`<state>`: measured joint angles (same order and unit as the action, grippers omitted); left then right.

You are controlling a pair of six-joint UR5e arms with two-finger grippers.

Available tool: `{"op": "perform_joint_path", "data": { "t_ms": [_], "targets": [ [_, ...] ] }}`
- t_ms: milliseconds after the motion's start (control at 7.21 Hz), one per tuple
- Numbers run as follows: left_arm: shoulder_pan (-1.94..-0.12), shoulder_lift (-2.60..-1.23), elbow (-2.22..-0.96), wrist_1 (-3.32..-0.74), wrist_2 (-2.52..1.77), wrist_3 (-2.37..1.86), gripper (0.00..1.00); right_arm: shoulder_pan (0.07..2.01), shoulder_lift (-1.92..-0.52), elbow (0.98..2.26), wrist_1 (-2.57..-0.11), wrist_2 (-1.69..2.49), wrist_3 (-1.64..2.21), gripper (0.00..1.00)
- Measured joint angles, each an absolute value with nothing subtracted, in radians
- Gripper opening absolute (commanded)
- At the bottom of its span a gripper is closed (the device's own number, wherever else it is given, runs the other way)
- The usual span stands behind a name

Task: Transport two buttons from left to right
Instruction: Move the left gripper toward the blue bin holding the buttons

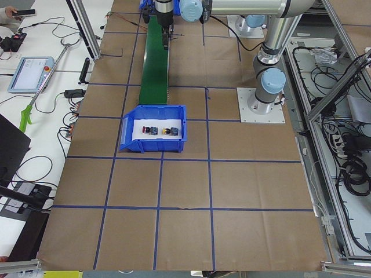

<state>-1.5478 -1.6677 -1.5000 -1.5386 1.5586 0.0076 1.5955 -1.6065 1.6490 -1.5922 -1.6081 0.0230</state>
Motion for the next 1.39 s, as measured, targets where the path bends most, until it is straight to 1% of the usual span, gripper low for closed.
{"op": "perform_joint_path", "data": {
  "t_ms": [1387],
  "targets": [
    [-1.526,-1.664,-1.502,-1.538,1.558,0.049,1.0,1.594,-1.605,1.653,-1.594,-1.605,0.025,1.0]
  ]
}}
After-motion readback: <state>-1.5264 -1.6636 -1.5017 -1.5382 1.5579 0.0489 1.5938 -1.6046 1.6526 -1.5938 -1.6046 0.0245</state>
